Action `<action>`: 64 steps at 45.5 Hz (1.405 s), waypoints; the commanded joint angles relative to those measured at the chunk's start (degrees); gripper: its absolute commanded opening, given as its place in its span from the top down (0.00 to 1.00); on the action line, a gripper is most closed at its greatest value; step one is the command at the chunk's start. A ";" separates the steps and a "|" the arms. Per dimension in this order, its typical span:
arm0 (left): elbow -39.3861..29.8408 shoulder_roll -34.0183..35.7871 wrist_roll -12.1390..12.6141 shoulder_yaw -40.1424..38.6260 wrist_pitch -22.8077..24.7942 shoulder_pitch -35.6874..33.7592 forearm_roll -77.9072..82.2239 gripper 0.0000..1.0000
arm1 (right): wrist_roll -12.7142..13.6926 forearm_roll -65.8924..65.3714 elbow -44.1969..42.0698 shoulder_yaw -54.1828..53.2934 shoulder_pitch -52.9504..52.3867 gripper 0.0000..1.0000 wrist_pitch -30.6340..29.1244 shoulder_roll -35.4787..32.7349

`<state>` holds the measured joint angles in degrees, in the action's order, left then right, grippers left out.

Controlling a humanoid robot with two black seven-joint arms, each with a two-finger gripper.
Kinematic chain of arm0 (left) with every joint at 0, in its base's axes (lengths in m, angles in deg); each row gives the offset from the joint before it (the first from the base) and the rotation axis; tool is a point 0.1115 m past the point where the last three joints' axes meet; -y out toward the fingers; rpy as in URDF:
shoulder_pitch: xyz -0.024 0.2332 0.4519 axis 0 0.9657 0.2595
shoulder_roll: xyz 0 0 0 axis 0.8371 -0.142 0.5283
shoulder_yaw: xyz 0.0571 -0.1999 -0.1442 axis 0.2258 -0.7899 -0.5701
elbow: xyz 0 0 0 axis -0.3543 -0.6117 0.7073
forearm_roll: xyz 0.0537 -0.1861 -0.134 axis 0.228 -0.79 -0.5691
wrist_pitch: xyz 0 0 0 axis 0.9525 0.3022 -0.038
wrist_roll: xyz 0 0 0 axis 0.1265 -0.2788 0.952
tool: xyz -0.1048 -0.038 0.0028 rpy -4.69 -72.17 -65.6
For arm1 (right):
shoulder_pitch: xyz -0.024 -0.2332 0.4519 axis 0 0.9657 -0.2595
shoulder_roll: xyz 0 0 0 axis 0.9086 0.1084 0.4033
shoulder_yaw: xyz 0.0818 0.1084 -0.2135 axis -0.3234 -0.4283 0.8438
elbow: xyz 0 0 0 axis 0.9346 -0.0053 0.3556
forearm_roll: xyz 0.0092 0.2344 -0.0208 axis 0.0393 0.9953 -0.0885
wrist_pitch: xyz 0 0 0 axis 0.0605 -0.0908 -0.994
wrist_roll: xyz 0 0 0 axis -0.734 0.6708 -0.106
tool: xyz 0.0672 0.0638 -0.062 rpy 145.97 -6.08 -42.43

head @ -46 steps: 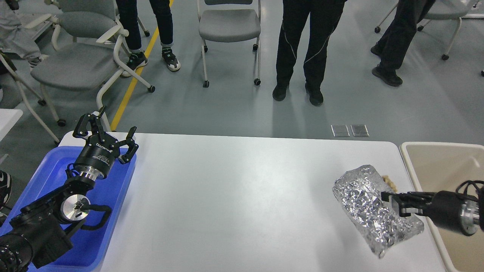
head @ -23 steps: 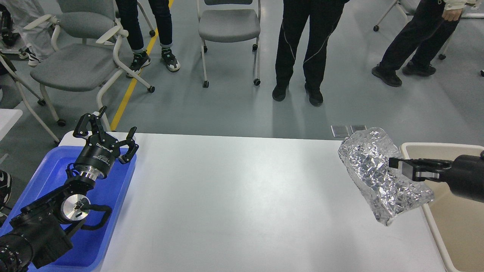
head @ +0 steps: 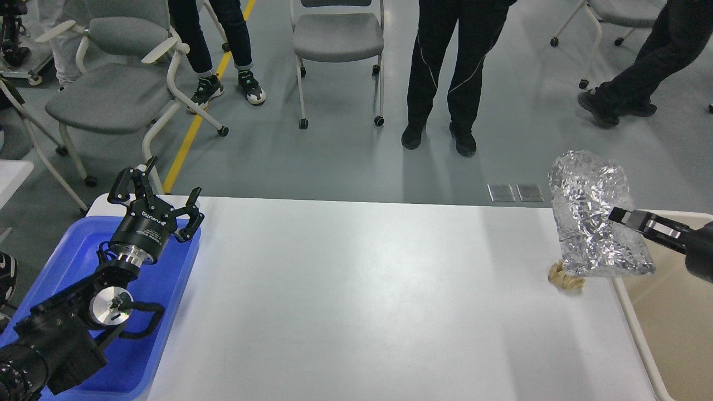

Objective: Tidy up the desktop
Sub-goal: 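Carry the foil with the right gripper over the beige bin, then open the right gripper to drop the foil into the bin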

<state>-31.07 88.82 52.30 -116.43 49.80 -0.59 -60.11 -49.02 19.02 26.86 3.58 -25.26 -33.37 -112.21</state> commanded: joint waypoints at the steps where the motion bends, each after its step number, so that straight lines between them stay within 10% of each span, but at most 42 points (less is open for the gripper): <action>1: 0.00 0.00 0.01 0.00 0.00 0.00 -0.01 0.02 | -0.03 16.89 -8.33 -0.41 7.14 1.00 5.09 4.67; 32: 0.00 0.00 0.01 0.00 -0.09 0.00 -0.01 0.02 | 1.02 50.74 -58.77 -0.85 16.81 1.00 -1.23 30.77; 42: 0.00 0.00 -0.07 0.00 0.00 0.00 -0.01 0.02 | 5.94 53.90 -77.32 -1.20 16.99 1.00 -4.67 41.76; 64: 0.00 0.00 -0.08 0.00 0.00 0.00 -0.01 0.02 | 10.43 56.28 -84.45 -14.72 16.55 1.00 1.66 50.21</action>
<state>-31.07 88.82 52.26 -116.42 49.78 -0.57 -60.11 -39.89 74.13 -53.70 -3.97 -8.50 -35.30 -65.38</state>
